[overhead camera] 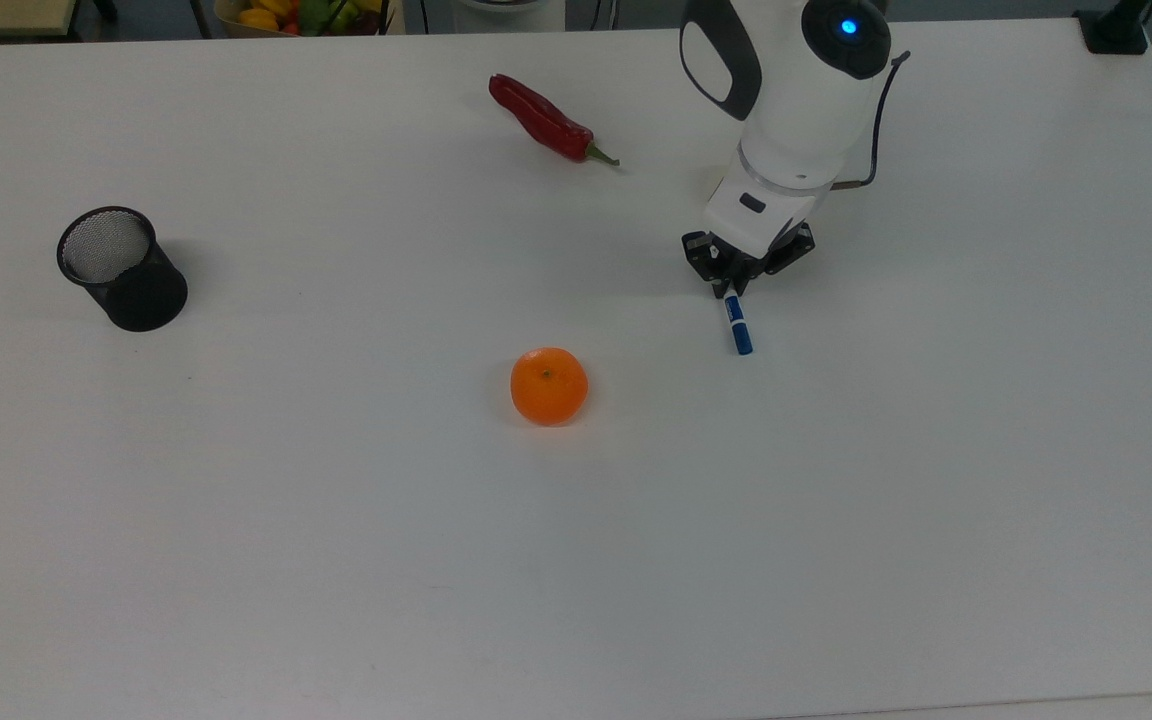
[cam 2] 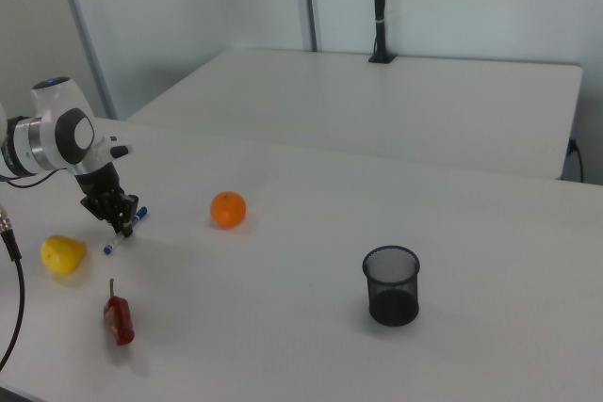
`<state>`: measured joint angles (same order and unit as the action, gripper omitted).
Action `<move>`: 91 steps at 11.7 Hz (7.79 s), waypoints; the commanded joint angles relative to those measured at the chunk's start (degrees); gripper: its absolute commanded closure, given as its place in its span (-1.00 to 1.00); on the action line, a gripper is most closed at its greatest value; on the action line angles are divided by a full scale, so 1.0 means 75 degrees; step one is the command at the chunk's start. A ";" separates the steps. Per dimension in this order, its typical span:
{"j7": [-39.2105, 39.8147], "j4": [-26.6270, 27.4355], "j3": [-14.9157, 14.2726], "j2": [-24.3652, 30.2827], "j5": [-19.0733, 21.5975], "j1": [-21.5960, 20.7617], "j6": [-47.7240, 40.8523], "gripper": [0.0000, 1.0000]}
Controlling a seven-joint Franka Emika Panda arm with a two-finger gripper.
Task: Place marker
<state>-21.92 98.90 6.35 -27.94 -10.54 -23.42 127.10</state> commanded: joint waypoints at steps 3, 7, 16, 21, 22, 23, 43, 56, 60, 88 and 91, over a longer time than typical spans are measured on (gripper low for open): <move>-0.0206 0.0079 0.0102 0.0349 -0.0095 0.0239 0.0059 1.00; -0.0159 0.0056 0.0114 0.1286 0.0011 0.0521 -0.0619 1.00; 0.2626 -0.0108 -0.1102 0.3829 0.1850 0.0908 -0.3022 1.00; 0.4115 -0.0108 -0.2624 0.4230 0.1886 0.0967 -0.2873 1.00; 0.4373 -0.0085 -0.2976 0.4230 0.1886 0.0967 -0.2628 1.00; 0.4492 -0.0050 -0.3177 0.4218 0.1897 0.0967 -0.2440 1.00; 0.4680 0.2751 -0.4491 0.2156 0.1862 0.2747 0.5882 1.00; 0.4657 0.2798 -0.4480 0.1570 0.1874 0.2795 0.6491 1.00; 0.4528 0.2938 -0.4445 0.1570 0.1979 0.2713 0.6584 1.00; 0.4330 0.0308 -0.4386 0.3303 0.2132 0.2701 -0.0704 -1.00; 0.3477 -0.0889 -0.4001 0.3596 0.2586 0.2678 -0.3040 -1.00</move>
<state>9.51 98.83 -26.12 -2.31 5.43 -2.92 116.41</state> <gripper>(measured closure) 0.000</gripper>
